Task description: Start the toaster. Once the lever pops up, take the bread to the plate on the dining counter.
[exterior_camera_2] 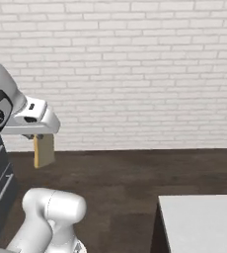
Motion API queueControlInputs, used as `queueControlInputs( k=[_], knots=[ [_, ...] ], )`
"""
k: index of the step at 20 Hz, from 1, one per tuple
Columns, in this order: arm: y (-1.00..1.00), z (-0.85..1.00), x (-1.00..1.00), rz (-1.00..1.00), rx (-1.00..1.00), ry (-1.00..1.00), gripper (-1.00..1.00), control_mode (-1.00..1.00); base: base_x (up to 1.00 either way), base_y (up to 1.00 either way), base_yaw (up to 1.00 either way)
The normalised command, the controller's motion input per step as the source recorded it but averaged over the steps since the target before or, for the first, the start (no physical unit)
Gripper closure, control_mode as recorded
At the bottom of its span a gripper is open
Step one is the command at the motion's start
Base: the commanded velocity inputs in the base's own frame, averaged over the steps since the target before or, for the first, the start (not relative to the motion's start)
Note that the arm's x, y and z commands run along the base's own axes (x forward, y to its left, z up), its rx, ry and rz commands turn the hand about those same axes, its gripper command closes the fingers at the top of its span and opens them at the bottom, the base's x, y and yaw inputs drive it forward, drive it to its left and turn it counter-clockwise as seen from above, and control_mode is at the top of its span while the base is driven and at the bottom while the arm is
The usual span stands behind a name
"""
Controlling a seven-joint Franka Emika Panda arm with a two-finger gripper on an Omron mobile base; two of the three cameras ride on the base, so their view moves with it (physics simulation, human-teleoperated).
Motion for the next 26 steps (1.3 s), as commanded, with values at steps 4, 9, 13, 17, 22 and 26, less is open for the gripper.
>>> queueControlInputs(
  k=[4,9,13,17,22,26],
  knots=[
    [0.0,0.0,0.0,0.0,0.0,0.0,1.0,1.0,1.0,-0.03,-0.29],
    [0.0,0.0,0.0,0.0,0.0,0.0,1.0,1.0,1.0,0.0,-0.29],
    [0.0,0.0,0.0,0.0,0.0,0.0,1.0,1.0,1.0,0.0,-0.38],
    [0.0,0.0,0.0,0.0,0.0,0.0,1.0,1.0,0.95,0.0,-0.53],
    [0.0,0.0,0.0,0.0,0.0,0.0,1.0,1.0,0.62,0.0,-0.69],
    [0.0,0.0,0.0,0.0,0.0,0.0,1.0,1.0,0.48,0.0,-0.74]
  ],
)
